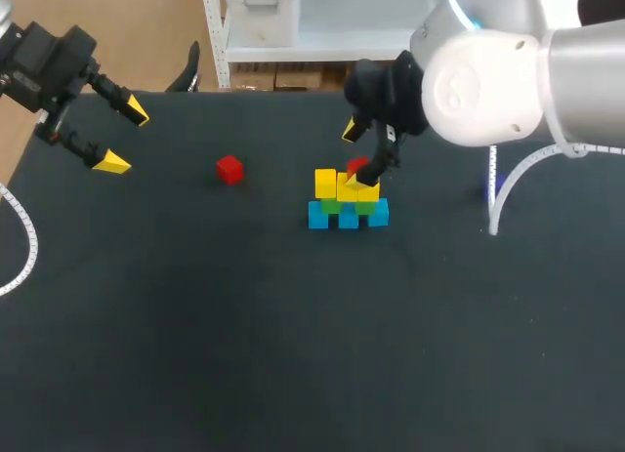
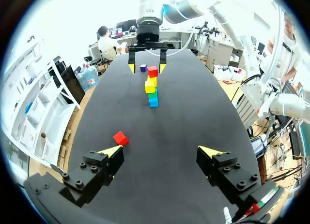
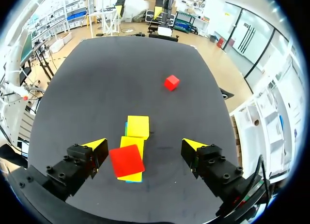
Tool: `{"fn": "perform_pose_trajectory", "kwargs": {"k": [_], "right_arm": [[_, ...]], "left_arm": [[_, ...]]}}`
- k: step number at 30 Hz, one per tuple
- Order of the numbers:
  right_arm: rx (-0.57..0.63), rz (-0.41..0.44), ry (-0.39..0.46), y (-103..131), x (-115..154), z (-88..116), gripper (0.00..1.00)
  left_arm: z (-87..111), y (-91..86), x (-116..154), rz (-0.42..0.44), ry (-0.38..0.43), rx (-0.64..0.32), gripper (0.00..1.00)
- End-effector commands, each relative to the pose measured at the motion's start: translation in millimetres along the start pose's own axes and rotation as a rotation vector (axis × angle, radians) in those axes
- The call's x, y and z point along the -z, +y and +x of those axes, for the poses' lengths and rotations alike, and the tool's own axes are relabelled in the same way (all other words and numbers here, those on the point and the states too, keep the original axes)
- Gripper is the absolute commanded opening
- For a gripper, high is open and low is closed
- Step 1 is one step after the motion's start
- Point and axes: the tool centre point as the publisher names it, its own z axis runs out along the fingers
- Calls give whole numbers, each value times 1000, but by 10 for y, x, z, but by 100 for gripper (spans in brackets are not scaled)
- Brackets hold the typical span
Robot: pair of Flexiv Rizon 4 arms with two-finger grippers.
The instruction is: Place the blue cubes, place green cubes on the blue cubes, place the yellow cubes on the green cubes, then place the red cubes on the yellow cubes, and place purple cube on the red cubes.
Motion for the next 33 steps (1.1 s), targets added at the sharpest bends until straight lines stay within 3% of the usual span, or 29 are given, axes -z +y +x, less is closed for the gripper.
{"fn": "perform_pose_trajectory", "kwargs": {"k": [1,26,33], "right_arm": [[2,-2,-1,-24,-12,-5,100],[7,8,0,-114,-41,-39,100],[2,-11,-26,-44,62,-63,100]], "left_arm": [[7,14,0,2,0,-2,100],[7,14,0,2,0,-2,100],[7,14,0,2,0,-2,100]]}}
